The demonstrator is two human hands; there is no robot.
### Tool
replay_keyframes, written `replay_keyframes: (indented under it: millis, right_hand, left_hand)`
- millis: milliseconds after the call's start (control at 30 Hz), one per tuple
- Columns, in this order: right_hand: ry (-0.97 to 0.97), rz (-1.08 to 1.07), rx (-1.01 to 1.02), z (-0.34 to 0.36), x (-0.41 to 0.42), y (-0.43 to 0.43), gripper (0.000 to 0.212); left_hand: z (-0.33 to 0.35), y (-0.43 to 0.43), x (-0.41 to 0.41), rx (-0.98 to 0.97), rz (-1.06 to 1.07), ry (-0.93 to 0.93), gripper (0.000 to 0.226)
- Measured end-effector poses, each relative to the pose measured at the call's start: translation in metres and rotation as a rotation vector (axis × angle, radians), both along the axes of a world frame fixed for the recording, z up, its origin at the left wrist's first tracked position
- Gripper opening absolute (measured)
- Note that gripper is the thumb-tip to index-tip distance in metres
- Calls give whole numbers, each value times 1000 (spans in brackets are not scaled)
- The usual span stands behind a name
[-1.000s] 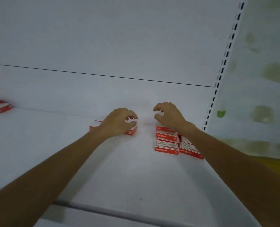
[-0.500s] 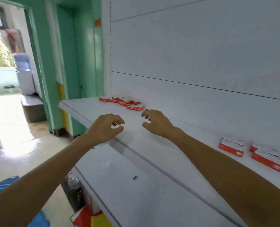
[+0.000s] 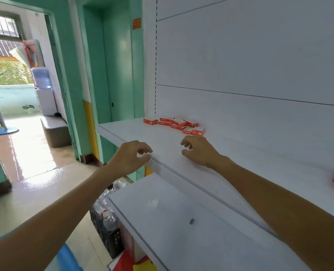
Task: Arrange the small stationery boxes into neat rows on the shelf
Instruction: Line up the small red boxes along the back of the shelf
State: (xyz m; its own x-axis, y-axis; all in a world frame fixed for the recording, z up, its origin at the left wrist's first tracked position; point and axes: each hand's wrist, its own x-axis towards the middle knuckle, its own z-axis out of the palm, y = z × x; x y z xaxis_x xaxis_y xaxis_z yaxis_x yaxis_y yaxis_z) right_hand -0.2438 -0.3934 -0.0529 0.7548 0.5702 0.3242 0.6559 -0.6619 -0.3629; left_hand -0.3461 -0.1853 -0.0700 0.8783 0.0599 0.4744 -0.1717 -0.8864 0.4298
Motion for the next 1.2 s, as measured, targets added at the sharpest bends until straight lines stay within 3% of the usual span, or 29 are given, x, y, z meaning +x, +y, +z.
replay_keyframes:
  millis: [567, 800, 1033, 1133, 1200]
  right_hand:
    - [-35, -173, 53, 9, 145, 38, 27]
    - [-15, -350, -28, 1, 183, 23, 37]
    - [40, -582, -81, -15, 201, 34, 68]
    - [87, -626, 8, -17, 203, 42, 70]
    - [115, -664, 95, -16, 199, 47, 70]
  left_hand:
    - [8, 63, 161, 17, -81, -35, 15]
    - [-2, 78, 218, 36, -173, 12, 19]
    - [-6, 104, 266, 99, -205, 13, 20]
    - [2, 122, 288, 48, -134, 6, 19]
    - [1, 134, 306, 136, -97, 31, 33]
